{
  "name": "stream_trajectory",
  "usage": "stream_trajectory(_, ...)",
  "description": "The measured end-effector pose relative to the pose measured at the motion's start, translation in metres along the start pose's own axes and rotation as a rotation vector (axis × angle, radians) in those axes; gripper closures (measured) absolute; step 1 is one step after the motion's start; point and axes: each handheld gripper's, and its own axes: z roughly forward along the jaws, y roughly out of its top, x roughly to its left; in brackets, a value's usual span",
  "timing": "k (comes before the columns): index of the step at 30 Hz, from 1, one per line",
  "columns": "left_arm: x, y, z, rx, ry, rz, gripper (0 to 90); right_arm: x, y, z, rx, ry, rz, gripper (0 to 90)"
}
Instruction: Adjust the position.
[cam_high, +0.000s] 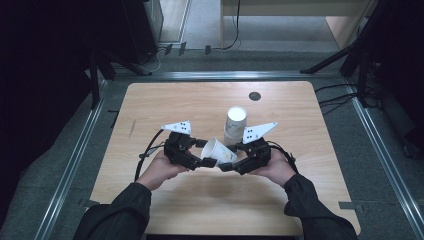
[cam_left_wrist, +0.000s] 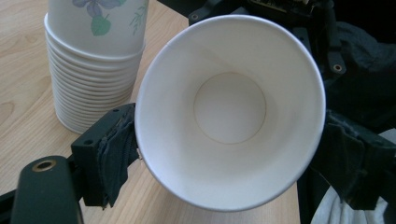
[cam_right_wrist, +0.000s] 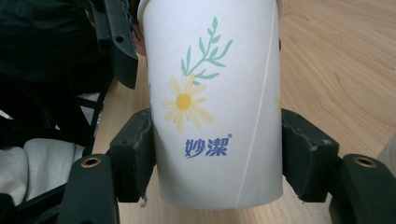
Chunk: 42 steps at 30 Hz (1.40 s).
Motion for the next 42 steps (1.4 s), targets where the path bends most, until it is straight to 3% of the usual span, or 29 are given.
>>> stream_trajectory(10, 0.0003, -0.0001, -0.0003, -0.005, 0.003, 0.006, 19.3, 0.0000, 0.0000, 0.0027, 0.001, 0.011, 0.005, 34.2)
stream_trajectory(42, 0.0002, 0.0000, -0.0019, -0.003, -0.004, 0.021, 22.3, -0.0007, -0.0003, 0.0034, 0.009, 0.029, 0.018, 32.0)
